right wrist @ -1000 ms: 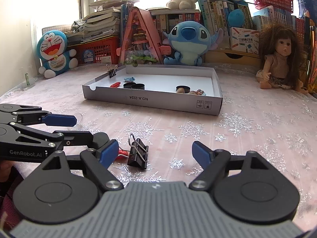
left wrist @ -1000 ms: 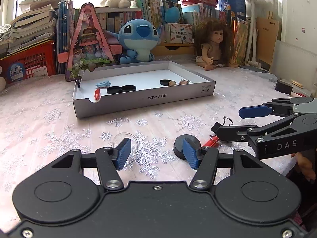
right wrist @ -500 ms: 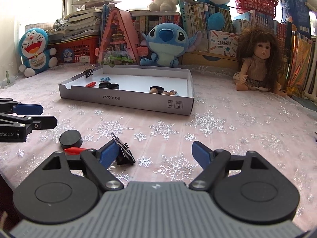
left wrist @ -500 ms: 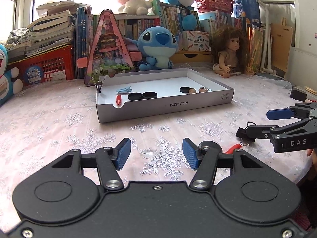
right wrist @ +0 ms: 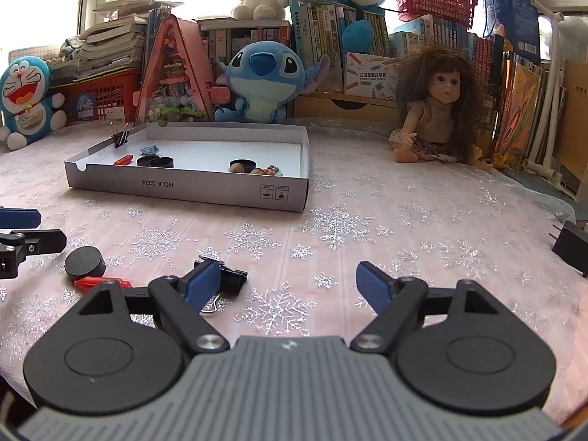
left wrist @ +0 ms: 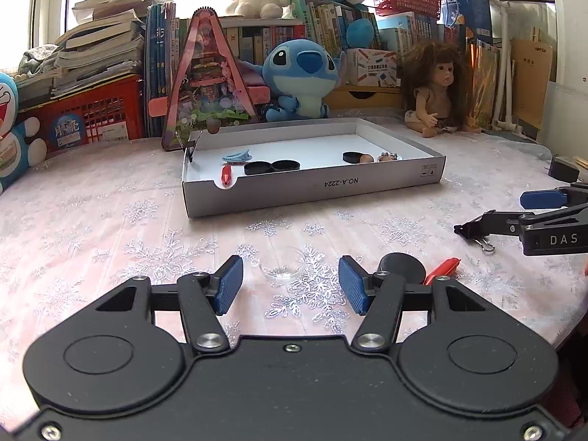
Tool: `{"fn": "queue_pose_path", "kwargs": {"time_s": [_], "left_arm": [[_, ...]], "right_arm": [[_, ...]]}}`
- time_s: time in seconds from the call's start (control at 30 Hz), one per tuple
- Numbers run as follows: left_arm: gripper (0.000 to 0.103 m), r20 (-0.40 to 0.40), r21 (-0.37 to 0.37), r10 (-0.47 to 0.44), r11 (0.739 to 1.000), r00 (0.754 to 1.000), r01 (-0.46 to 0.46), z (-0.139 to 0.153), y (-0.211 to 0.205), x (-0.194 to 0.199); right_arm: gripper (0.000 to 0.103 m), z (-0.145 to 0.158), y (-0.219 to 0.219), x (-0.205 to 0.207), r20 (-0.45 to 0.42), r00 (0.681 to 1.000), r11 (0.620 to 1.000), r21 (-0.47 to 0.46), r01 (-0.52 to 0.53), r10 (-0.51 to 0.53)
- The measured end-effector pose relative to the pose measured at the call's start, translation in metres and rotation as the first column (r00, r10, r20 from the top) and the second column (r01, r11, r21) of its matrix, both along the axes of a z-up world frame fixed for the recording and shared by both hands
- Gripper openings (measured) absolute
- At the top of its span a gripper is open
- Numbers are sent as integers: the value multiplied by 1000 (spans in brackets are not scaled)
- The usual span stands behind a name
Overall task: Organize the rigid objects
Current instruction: 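Withdraw both tools from the tray back toward the remaining objects on the table, then move the left tool to the clear plastic cup while the right tool approaches the black binder clip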
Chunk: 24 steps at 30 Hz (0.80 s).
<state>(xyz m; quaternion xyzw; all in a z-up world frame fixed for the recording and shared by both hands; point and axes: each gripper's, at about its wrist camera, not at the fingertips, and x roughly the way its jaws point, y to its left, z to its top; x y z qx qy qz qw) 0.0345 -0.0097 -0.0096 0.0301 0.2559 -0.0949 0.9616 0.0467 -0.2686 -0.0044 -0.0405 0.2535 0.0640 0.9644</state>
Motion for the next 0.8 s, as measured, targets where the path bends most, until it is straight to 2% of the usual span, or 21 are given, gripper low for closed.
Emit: {"fn": "queue_pose_path", "kwargs": {"time_s": [0.23, 0.53, 0.8], "left_arm": [[55, -9, -3, 8, 1000, 1000, -8, -3, -1, 3], [54, 12, -2, 17, 1000, 1000, -17, -2, -2, 0], [53, 6, -13, 61, 998, 998, -61, -4, -2, 3]], "right_arm": [[88, 7, -2, -9, 19, 1000, 994, 106, -16, 15], [88, 3, 15, -10, 1, 999, 992, 121, -34, 34], [88, -8, 29, -9, 7, 1000, 998, 53, 24, -24]]}}
